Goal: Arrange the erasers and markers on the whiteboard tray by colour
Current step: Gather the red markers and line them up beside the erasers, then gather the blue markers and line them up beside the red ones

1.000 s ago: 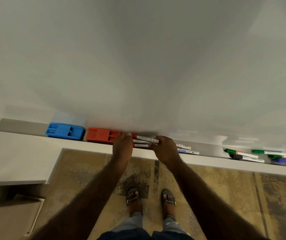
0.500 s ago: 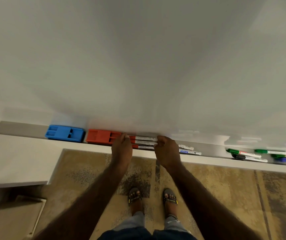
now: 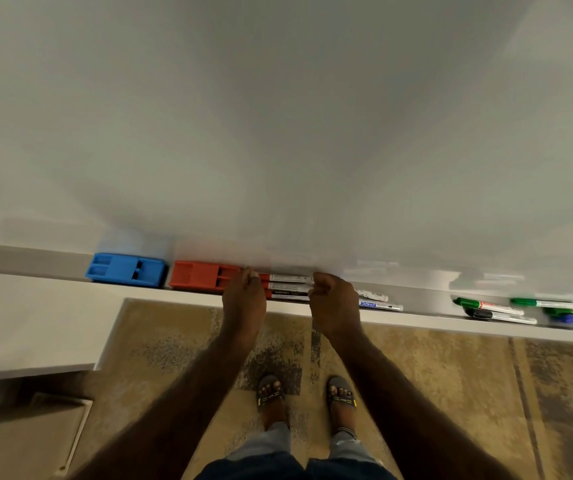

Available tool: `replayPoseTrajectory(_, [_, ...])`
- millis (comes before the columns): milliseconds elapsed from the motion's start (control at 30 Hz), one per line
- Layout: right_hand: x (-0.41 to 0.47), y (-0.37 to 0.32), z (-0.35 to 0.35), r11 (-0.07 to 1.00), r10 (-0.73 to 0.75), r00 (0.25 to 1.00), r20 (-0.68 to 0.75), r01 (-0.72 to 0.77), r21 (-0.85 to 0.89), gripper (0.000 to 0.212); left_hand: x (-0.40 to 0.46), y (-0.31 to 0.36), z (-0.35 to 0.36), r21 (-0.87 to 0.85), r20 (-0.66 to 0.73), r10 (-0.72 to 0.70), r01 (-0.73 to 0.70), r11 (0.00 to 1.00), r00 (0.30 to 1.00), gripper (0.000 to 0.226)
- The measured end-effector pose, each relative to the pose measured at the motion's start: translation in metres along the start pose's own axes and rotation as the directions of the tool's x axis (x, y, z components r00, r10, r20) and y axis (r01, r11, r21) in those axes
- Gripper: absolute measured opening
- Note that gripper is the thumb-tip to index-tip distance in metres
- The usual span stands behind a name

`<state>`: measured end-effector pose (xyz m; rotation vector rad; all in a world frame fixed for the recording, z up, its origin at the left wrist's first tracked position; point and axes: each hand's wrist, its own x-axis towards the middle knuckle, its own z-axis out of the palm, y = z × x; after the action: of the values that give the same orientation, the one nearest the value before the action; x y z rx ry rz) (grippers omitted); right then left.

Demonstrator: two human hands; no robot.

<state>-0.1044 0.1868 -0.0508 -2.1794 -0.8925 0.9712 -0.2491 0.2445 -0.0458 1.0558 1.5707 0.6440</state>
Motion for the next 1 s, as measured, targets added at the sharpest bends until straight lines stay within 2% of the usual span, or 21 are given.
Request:
replayPoseTrajectory(100, [0.002,0.004,-0.002,1.000,-0.012,1.000,-0.025,0.012,-0.021,0.017,0.000,0.003,0.000,0.003,-0.002,0.003,-0.003,1.000,1.000,0.031])
replayPoseTrajectory(367, [0.004,0.005,0.006,1.000,-0.001,1.000,0.014,0.001,-0.010,0.031,-0.001,0.005,-0.001,0.015,-0.010,-0.001,0.001,1.000,1.000,0.030])
replayPoseTrajectory(500, [0.005,0.007,0.005,1.000,0.002,1.000,0.019,-0.001,-0.007,0.029,0.000,0.006,-0.001,0.038,-0.007,0.008,-0.007,0.999,1.000,0.031])
replayPoseTrajectory(600, [0.004,0.008,-0.002,0.998,-0.051,0.998,0.027,0.052,-0.025,0.022,-0.001,0.006,-0.002,0.051,-0.008,0.039,-0.038,0.998,0.999,0.032])
replayPoseTrajectory(700, [0.001,0.013,-0.017,0.992,-0.125,0.991,-0.038,0.124,-0.027,0.023,-0.006,0.004,-0.004,0.061,-0.015,0.117,-0.115,0.991,0.993,0.034])
replayPoseTrajectory(800, [0.001,0.029,-0.040,0.978,-0.190,0.970,-0.153,0.173,-0.116,0.024,-0.017,0.004,-0.003,0.108,-0.018,0.182,-0.179,0.978,0.983,0.040])
replayPoseTrajectory(867, [0.003,0.043,-0.057,0.962,-0.223,0.957,-0.185,0.185,-0.203,0.025,-0.024,0.001,0.000,0.118,0.002,0.213,-0.211,0.970,0.977,0.028])
replayPoseTrajectory(900, [0.005,0.049,-0.064,0.946,-0.240,0.953,-0.185,0.187,-0.264,0.025,-0.027,-0.001,0.001,0.122,0.020,0.222,-0.223,0.967,0.975,0.023])
replayPoseTrajectory(1000, [0.014,0.064,-0.081,0.838,-0.324,0.940,-0.103,0.235,-0.493,0.024,-0.036,-0.005,0.010,0.132,0.033,0.253,-0.256,0.958,0.967,0.034])
